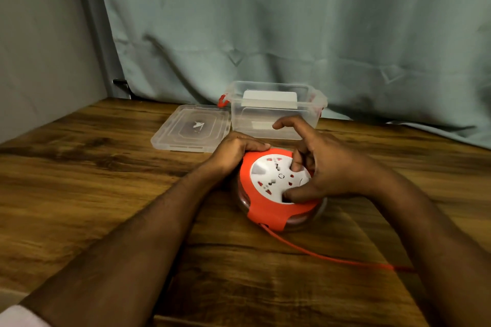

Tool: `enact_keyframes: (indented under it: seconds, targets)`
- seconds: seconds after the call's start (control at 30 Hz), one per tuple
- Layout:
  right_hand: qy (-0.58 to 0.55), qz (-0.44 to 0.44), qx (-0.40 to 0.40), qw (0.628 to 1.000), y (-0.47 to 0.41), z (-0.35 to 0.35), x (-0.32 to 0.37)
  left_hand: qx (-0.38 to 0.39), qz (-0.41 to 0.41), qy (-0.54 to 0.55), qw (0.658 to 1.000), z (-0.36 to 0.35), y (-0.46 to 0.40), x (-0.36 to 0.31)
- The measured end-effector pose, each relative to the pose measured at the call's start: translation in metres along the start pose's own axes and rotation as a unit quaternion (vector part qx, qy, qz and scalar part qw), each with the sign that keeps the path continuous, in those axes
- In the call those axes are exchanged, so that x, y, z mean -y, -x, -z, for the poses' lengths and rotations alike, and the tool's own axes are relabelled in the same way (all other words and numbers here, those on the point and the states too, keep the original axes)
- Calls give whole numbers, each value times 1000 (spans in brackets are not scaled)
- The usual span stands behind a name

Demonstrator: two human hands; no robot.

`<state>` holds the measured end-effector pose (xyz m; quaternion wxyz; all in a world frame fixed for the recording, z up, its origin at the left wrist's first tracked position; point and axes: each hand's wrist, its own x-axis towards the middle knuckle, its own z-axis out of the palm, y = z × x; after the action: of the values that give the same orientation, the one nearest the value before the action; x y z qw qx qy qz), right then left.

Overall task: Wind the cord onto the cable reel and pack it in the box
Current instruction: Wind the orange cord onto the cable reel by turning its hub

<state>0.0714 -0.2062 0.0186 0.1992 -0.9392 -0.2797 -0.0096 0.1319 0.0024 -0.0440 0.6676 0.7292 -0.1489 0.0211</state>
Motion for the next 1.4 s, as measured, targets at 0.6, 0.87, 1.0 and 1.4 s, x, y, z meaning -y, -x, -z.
enact_keyframes:
  seconds: [0.6,0.87,1.0,1.4]
  targets:
    - [8,45,8,999,-5,2,-6,7,-16,-45,999,4,0,6]
    - [-69,66,60,994,-3,5,-13,16,-9,-49,999,2,-1,2]
    - [-76,40,45,995,-1,4,-11,14,-6,-51,999,1,-1,1]
    - [145,-11,-69,987,-6,-12,7,-37,-14,2,999,-3,3,-5]
